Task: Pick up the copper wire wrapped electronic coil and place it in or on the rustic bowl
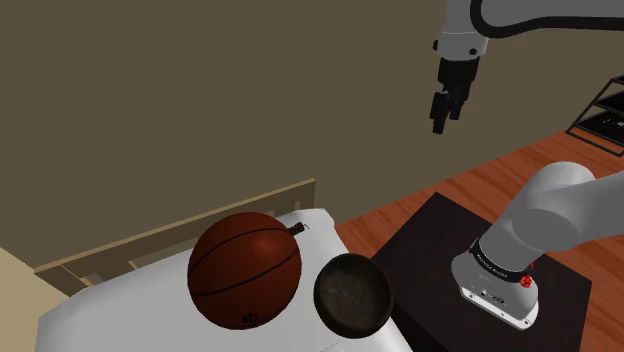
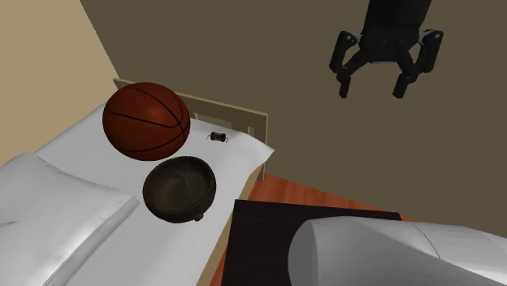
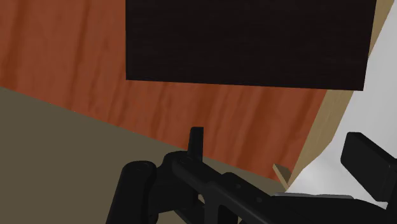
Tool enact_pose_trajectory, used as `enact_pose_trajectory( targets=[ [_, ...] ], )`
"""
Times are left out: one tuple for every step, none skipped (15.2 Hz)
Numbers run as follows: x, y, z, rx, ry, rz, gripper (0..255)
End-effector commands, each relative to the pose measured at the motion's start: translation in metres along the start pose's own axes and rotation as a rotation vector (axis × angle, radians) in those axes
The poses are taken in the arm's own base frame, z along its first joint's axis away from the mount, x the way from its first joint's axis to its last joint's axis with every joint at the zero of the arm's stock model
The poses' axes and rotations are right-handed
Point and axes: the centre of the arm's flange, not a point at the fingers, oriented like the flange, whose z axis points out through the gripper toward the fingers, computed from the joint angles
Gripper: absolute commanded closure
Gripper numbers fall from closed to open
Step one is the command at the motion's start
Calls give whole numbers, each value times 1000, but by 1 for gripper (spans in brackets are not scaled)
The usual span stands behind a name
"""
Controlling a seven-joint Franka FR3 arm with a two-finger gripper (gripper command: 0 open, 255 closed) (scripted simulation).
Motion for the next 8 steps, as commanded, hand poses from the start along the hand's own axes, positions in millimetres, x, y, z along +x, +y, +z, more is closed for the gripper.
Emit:
enact_pose_trajectory(
  targets=[
    [0, 0, 0, 0, 0, 0, 0],
    [7, -9, 6, -2, 5, -10, 0],
    [14, -19, 12, -3, 10, -21, 0],
    [20, -28, 18, -5, 15, -31, 0],
    [27, -37, 24, -7, 20, -42, 0],
    [34, -47, 30, -8, 24, -52, 0],
    [40, -56, 36, -10, 29, -63, 0],
    [47, -66, 42, -12, 34, -73, 0]
  ],
)
